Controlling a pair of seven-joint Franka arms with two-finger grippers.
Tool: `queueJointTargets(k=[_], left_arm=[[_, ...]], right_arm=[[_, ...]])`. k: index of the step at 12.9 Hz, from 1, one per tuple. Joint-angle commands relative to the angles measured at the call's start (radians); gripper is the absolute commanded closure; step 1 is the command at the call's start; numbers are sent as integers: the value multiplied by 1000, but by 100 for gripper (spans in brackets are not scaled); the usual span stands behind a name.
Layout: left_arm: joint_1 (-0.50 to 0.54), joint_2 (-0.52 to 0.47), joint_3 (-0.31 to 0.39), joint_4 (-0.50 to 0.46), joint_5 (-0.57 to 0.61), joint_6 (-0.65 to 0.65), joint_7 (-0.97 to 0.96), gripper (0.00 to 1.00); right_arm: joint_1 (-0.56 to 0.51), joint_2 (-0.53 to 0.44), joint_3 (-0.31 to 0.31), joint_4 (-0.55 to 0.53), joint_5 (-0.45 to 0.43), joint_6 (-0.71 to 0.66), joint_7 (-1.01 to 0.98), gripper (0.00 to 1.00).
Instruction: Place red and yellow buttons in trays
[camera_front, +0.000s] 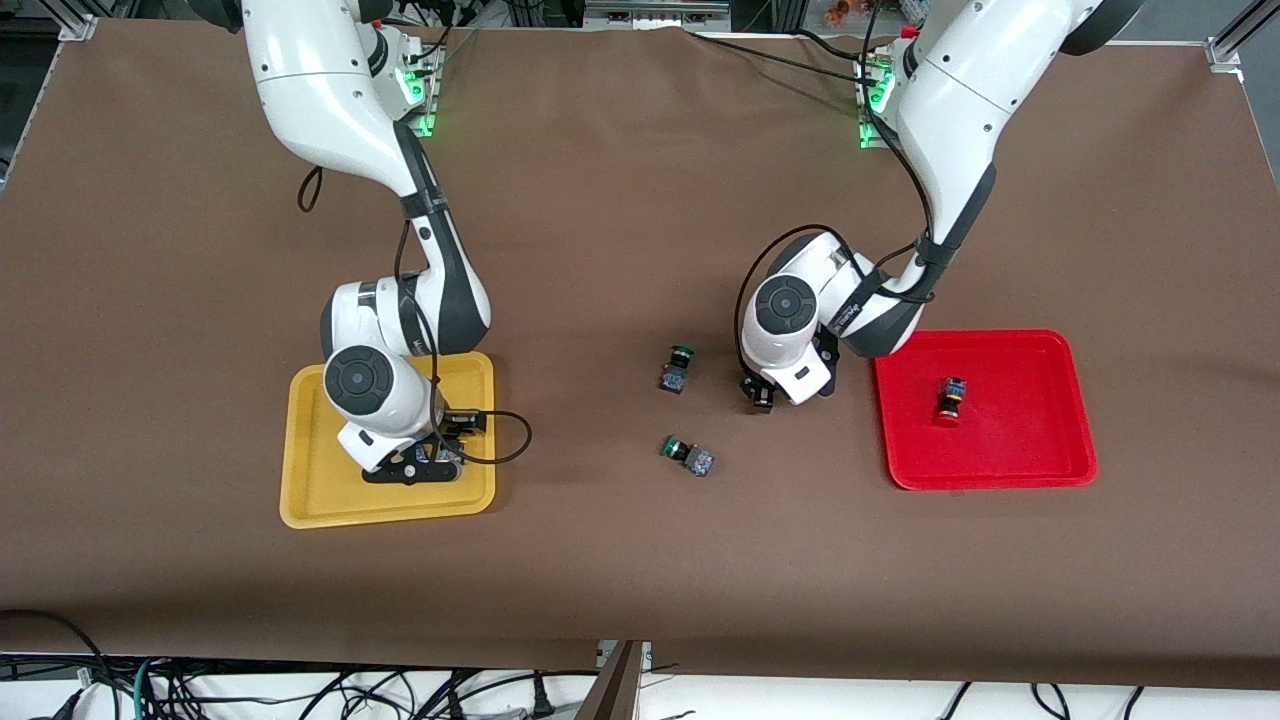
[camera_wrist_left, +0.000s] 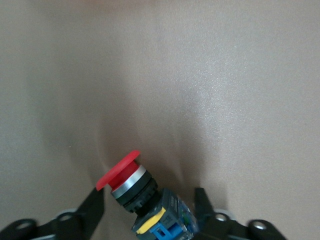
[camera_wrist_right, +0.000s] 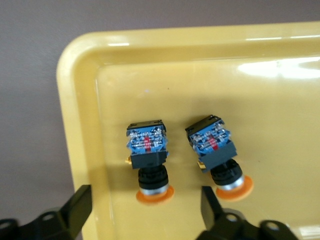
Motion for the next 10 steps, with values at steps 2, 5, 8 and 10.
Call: queueJointTargets(k=[2, 5, 8, 10], left_arm=[[-6, 4, 5, 15, 24, 4, 23, 71], [34, -21, -3, 21, 15, -35, 107, 71], [150, -77, -38, 58, -71, -192, 369, 70], [198, -104, -35, 95, -105, -313, 573, 69]], right_arm=[[-16, -145, -5, -5, 4, -97, 11, 0], [-13, -265, -2, -10, -6, -210, 62, 0], [-14, -421, -10, -27, -20, -356, 42, 0], [-16, -519, -24, -57, -77, -444, 17, 0]])
